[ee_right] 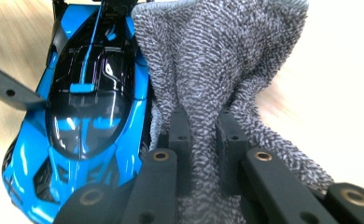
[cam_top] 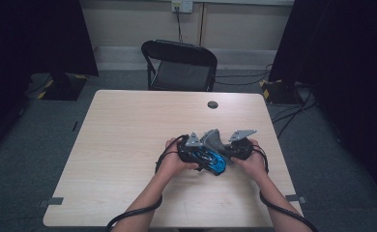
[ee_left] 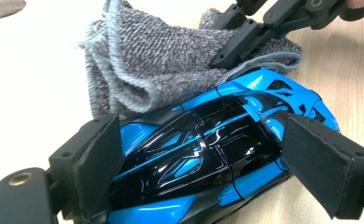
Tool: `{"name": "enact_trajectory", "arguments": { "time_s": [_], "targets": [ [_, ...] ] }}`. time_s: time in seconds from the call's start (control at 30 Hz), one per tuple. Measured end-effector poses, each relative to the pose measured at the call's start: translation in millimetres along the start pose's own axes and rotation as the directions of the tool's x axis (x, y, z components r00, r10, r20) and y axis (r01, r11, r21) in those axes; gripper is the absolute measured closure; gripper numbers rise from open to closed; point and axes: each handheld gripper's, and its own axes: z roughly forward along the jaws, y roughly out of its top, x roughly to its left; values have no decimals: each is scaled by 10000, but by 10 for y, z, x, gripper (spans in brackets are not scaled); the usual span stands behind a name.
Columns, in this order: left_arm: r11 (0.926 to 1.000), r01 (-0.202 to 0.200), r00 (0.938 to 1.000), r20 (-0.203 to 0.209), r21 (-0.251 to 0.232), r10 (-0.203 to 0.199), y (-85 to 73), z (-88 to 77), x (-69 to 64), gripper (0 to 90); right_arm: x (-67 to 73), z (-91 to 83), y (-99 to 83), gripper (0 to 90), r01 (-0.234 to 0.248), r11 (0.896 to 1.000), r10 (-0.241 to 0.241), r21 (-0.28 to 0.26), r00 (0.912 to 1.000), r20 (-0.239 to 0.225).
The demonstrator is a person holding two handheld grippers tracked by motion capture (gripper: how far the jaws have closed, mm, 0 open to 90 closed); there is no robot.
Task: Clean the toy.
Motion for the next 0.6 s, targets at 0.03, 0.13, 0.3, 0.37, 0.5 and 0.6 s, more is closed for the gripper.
{"name": "enact_trajectory", "arguments": {
  "time_s": [0.03, 0.13, 0.3, 0.37, 0.5, 0.6],
  "targets": [
    [10000, 1, 10000, -2, -3, -1, 0, 0, -1, 126, -2, -11, -9, 800, -17, 10000, 17, 3, 10000, -12],
    [10000, -24, 10000, 25, -10, 24, -1, 1, -1, 127, 0, -39, -35, 800, -73, 10000, 73, 25, 10000, -3],
    [9999, -106, 9999, 115, -88, 107, -5, 5, -7, 133, 14, -89, -76, 800, -150, 9999, 150, 59, 9999, 67],
    [9999, -97, 9999, 128, -110, 98, -5, 6, -10, 135, 16, -112, -98, 800, -193, 9998, 192, 49, 9998, 77],
    [9999, -139, 9998, 112, -70, 139, -5, 3, -9, 137, 15, -165, -143, 800, -271, 9996, 270, 78, 9996, 111],
    [9999, -142, 9998, 111, -58, 142, -4, 3, -12, 137, 11, -213, -186, 800, -338, 9994, 337, 97, 9994, 101]
  ]
}}
